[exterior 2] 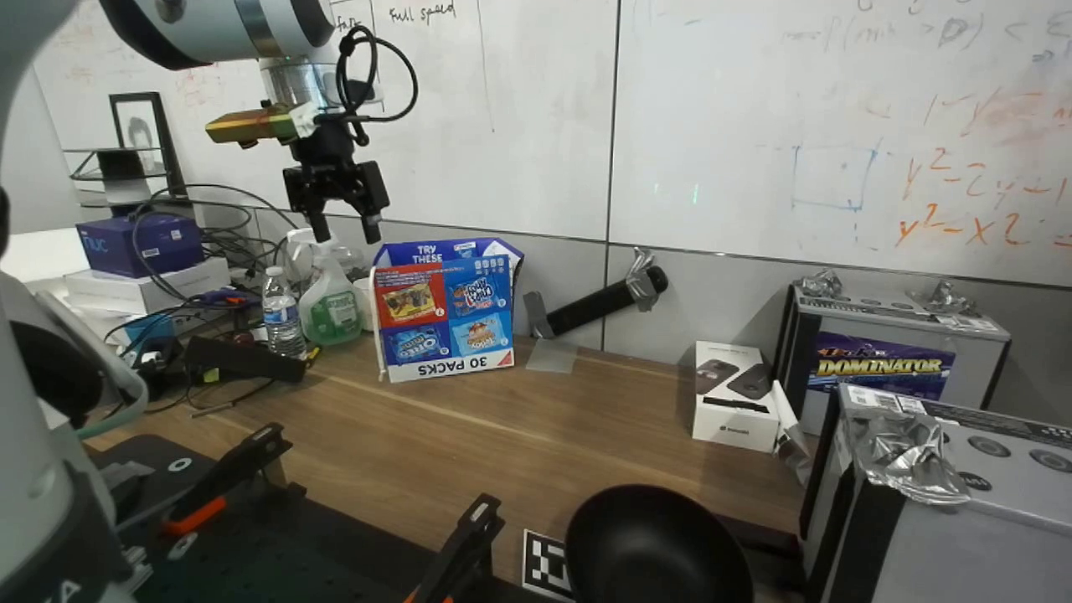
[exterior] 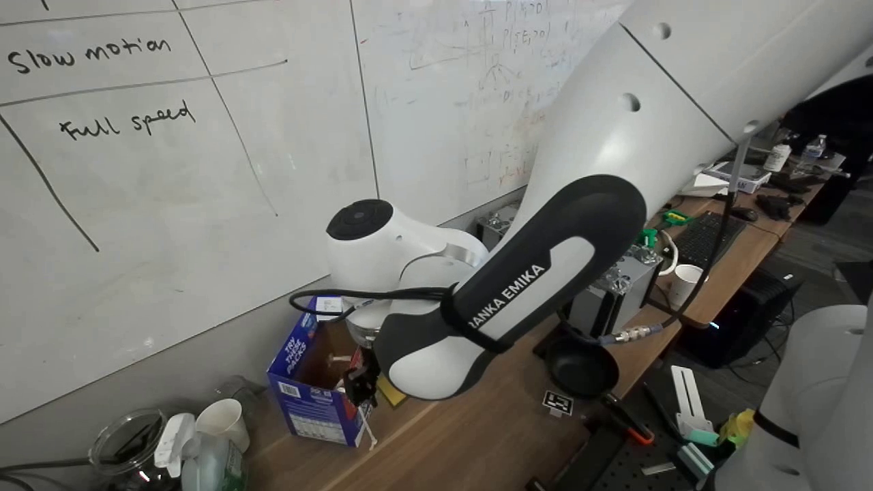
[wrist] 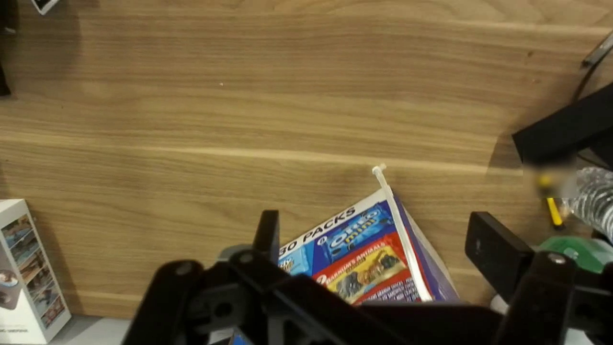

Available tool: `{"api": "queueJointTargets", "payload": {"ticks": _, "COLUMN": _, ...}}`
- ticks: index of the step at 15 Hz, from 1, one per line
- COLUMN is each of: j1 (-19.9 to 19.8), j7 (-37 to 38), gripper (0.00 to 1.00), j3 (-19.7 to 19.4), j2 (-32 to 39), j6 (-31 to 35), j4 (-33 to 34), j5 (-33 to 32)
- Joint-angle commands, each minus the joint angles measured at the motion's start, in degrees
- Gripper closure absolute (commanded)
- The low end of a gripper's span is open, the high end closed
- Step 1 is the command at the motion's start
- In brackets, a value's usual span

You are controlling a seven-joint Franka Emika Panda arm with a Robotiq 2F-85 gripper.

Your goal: Put the white ropes in the carton box

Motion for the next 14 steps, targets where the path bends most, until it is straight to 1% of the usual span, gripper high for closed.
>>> {"api": "queueJointTargets", "payload": {"ticks": 1, "j1": -1.81, "j7": -6.72, "gripper": 0.00, "j3": 1.14, "j2": -0.85, "j6": 3.36, "j4": -4.39, "j5": 2.46}}
{"api": "queueJointTargets", "payload": {"ticks": 2, "j1": -1.89, "j7": -6.18, "gripper": 0.00, "j3": 0.90, "j2": -0.69, "j6": 4.56, "j4": -5.33, "j5": 0.40}}
{"api": "queueJointTargets", "payload": {"ticks": 5, "j1": -2.42, "j7": -10.86, "gripper": 0.00, "j3": 0.74, "j2": 1.02, "j6": 9.00, "j4": -7.33, "j5": 1.02}}
{"api": "queueJointTargets", "payload": {"ticks": 8, "j1": -2.70, "j7": -14.39, "gripper": 0.00, "j3": 0.53, "j2": 3.68, "j6": 13.08, "j4": -7.99, "j5": 0.78}}
{"api": "queueJointTargets", "payload": {"ticks": 12, "j1": -2.61, "j7": -19.08, "gripper": 0.00, "j3": 0.50, "j2": 10.02, "j6": 18.03, "j4": -6.30, "j5": 2.31}}
{"api": "queueJointTargets", "payload": {"ticks": 14, "j1": -2.47, "j7": -21.52, "gripper": 0.00, "j3": 0.59, "j2": 13.26, "j6": 19.37, "j4": -4.89, "j5": 2.74}}
